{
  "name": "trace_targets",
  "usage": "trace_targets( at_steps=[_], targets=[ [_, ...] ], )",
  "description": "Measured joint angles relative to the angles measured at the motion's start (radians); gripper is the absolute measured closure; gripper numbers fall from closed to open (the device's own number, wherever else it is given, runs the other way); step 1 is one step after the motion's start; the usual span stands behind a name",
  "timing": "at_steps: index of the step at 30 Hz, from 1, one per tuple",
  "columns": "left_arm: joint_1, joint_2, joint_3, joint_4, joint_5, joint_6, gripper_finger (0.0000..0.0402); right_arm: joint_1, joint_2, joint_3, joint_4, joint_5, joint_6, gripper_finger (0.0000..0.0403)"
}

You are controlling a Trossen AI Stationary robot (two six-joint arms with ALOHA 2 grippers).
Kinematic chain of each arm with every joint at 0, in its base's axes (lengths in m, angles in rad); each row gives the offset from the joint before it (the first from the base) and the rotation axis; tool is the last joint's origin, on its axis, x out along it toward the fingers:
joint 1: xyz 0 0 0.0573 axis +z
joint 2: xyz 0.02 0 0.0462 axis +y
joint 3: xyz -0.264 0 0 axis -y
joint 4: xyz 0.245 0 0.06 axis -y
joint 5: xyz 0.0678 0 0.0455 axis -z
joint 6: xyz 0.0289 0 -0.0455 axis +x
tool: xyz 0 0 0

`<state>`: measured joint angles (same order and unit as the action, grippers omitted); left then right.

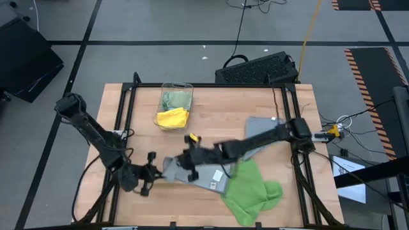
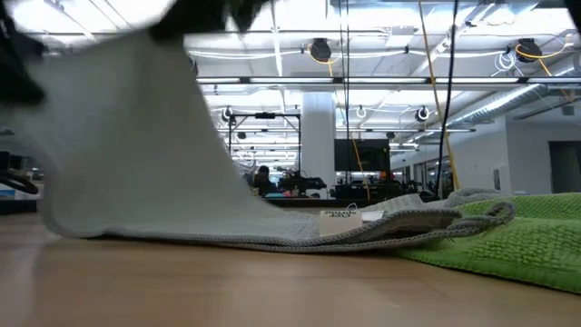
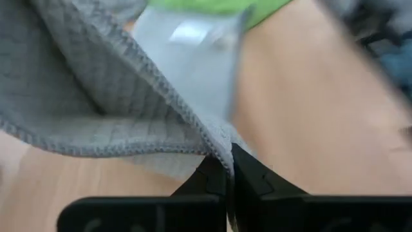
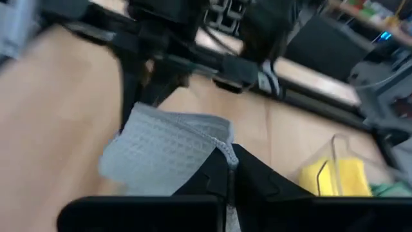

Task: Fold microfiber towels
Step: Fold the left gray microfiber cloth on the table

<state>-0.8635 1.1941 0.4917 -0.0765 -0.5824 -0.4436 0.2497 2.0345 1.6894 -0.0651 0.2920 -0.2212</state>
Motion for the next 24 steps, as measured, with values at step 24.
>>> trace_targets(
  at_steps=[24],
  targets=[
    [-0.078, 0.0, 0.911, -0.858, -0.215, 0.341, 0.0389, 0.368, -0.333, 0.002, 0.076, 0.505, -0.147, 0.0399]
  ],
)
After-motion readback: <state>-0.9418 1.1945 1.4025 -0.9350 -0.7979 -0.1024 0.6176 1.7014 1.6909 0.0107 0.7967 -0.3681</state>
